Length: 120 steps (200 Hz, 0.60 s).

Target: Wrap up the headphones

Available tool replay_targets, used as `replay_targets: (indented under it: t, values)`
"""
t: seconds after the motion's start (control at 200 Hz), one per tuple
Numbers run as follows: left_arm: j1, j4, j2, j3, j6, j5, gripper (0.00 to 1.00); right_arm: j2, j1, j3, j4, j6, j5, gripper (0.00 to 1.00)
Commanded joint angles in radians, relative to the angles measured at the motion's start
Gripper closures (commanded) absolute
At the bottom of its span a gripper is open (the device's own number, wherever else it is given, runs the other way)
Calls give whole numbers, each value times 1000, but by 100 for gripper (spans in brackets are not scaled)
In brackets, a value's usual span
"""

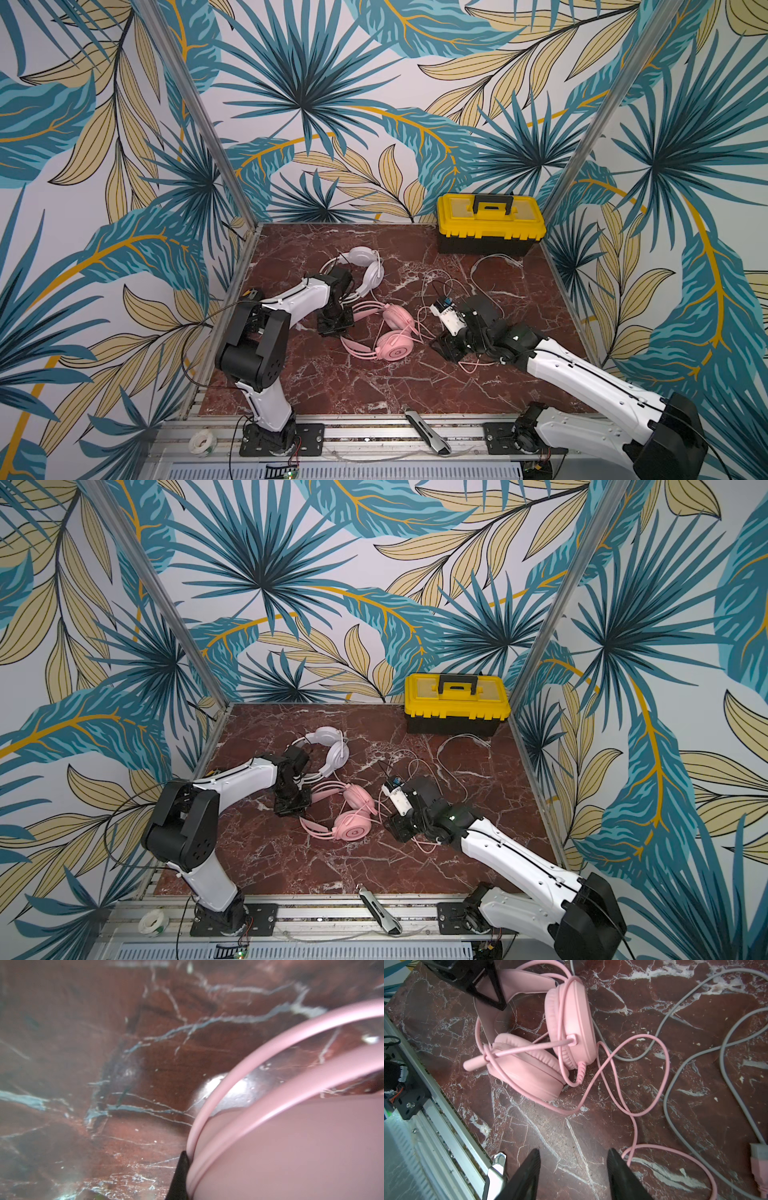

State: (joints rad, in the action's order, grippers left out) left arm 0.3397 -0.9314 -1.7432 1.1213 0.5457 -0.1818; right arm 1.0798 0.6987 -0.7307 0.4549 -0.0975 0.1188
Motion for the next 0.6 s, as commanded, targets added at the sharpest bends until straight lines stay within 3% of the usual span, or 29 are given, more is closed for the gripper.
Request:
replay_targets:
  t: [0.0,0.35,0.596]
  values:
    - [-3,-7,4,25,-24,-59,100,-21,26,82,-167,-4,-50,47]
    - [-5,-7,10,6,-35,-66,100,149,41,125,-446,1,-86,47]
    - [-6,-9,9,8,-39,-66,100,205,50,109,-457,7,-32,50]
